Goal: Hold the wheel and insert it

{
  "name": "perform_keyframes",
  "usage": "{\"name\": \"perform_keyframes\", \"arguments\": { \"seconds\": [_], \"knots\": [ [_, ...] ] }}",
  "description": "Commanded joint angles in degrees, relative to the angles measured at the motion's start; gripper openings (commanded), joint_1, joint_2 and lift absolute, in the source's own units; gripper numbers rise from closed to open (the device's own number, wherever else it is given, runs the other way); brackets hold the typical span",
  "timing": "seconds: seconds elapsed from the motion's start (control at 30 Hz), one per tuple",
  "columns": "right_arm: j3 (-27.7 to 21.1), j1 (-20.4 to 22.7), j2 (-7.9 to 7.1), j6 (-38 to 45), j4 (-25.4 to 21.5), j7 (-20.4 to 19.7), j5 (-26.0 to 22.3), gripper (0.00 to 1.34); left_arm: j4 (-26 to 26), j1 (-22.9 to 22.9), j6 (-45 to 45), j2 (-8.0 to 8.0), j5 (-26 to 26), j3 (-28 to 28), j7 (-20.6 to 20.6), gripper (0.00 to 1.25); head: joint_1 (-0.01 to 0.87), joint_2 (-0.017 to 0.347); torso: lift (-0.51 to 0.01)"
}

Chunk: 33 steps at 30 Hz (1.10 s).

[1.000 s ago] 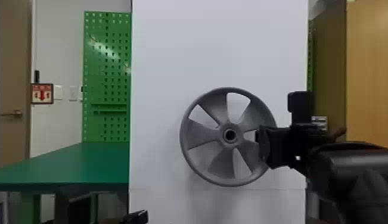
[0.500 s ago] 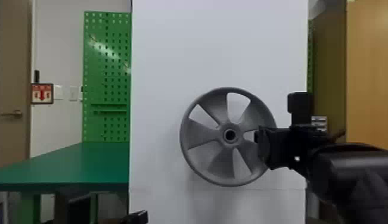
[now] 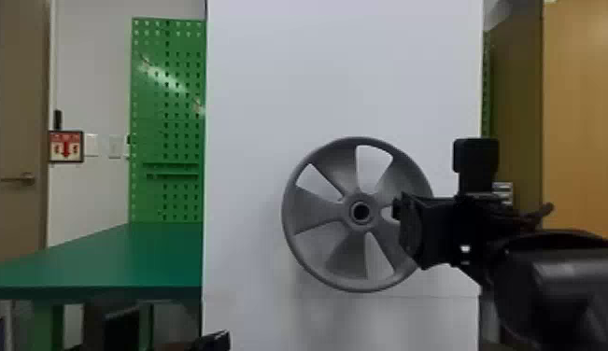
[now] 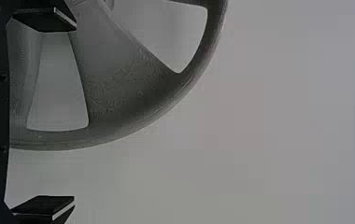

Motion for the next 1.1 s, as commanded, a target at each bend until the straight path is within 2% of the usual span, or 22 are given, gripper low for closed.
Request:
{"name": "perform_keyframes", "arguments": {
  "seconds": [0.0,0.47,0.8,0.97,1.07],
  "knots": [
    [0.2,2.4,0.01,0.2,-3.2,0.0,-0.5,1.34,0.0,0.2,-0.1,0.0,0.1,0.2,0.0,0.75,0.0,0.005,-0.497],
    [1.1,11.6,0.01,0.6,-13.2,0.0,-1.2,1.34,-0.1,0.5,-0.8,0.0,0.8,1.0,0.0,0.75,0.0,0.005,-0.497],
    [1.4,18.2,0.19,-1.4,-15.8,0.0,-2.8,1.31,-0.2,1.1,-1.0,-0.09,1.9,1.8,0.0,0.74,0.0,0.005,-0.497],
    [1.5,21.3,0.72,-2.3,-17.2,0.0,-2.5,1.31,-0.2,1.1,-1.0,-0.09,2.4,2.0,0.2,0.74,0.0,0.005,-0.497],
    [2.0,23.2,0.54,-3.0,-18.0,0.0,-1.5,1.31,-0.2,1.2,-1.0,-0.09,2.8,2.0,0.7,0.74,0.0,0.005,-0.497]
  ]
}}
